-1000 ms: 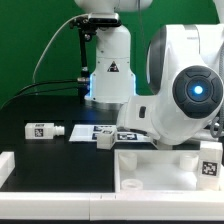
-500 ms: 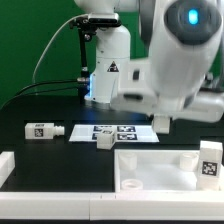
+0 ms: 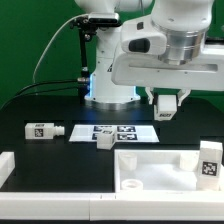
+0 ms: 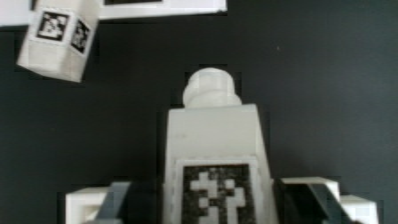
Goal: Assemble square table
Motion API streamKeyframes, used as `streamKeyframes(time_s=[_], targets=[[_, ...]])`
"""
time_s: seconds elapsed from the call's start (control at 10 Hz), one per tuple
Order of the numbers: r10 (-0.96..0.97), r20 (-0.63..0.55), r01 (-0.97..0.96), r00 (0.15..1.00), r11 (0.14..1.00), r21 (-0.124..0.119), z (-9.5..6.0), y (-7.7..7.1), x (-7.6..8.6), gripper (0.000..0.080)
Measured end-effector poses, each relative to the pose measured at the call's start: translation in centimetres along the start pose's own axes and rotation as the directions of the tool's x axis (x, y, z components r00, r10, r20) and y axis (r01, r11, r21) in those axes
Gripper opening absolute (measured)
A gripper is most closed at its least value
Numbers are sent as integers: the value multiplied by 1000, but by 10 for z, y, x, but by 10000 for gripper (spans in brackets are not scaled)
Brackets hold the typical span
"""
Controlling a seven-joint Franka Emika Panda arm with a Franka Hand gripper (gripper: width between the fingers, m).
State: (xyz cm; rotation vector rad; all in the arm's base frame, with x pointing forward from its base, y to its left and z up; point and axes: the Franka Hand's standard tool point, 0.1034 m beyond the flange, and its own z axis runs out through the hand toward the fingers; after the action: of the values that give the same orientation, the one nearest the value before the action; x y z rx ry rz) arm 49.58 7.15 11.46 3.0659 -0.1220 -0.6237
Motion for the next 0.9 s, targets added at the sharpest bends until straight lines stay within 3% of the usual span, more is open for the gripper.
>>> streamKeyframes(time_s=[0.1,0.2,0.3,0.4,0.7,0.9], targets=[[-3,-67,4,998,1000,15,-4,-1,5,284],[-4,-71,8,997,998,64,-20,5,14,285],[-38,-190,60,981,992,113,-42,13,40,285],[-54,-307,99,950,986,135,-52,19,51,285],[-7,-498,69,867,992,105,-48,24,52,285],[-50,-627,105,778,993,50,-54,36,74,285]])
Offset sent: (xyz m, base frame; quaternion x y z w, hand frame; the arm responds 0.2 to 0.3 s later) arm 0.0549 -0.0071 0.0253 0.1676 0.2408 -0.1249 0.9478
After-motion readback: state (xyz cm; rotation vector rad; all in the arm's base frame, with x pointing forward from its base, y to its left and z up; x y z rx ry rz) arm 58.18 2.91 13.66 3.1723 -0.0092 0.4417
